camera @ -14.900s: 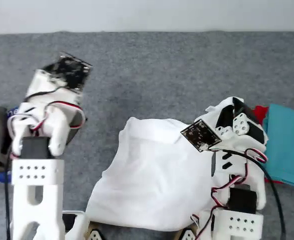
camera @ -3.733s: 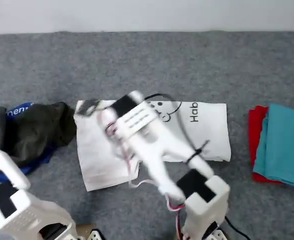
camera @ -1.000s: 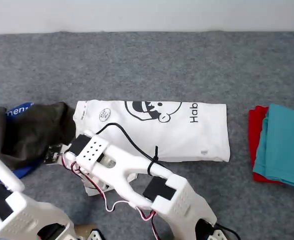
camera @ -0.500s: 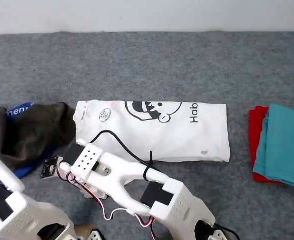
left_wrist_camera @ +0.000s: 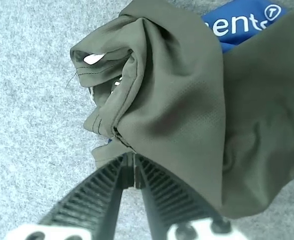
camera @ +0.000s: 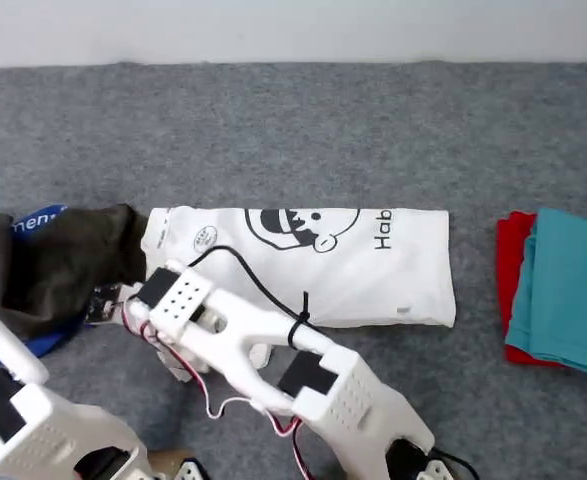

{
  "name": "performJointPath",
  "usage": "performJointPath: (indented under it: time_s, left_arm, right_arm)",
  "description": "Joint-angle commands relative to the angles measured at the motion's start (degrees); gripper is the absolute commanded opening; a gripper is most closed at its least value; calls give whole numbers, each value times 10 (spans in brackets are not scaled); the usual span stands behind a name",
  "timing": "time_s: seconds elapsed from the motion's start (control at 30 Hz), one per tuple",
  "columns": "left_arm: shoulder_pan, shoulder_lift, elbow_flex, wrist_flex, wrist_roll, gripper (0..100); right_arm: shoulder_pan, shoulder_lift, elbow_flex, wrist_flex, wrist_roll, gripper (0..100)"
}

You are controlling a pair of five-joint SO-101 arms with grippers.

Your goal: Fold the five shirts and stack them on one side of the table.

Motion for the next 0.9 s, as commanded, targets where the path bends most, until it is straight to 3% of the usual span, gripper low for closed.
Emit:
performJointPath:
  time_s: [0.0,0.37,0.87]
  left_arm:
    - [2,-12,-5,-10,-6,15]
    - [2,-12,-5,-10,-6,15]
    - [3,-11,-5,-10,-7,15]
  right_arm:
    - [10,17,-18,5,9,10]
    - [42,18,-184,122,54,10]
    - [169,65,-244,47,106,10]
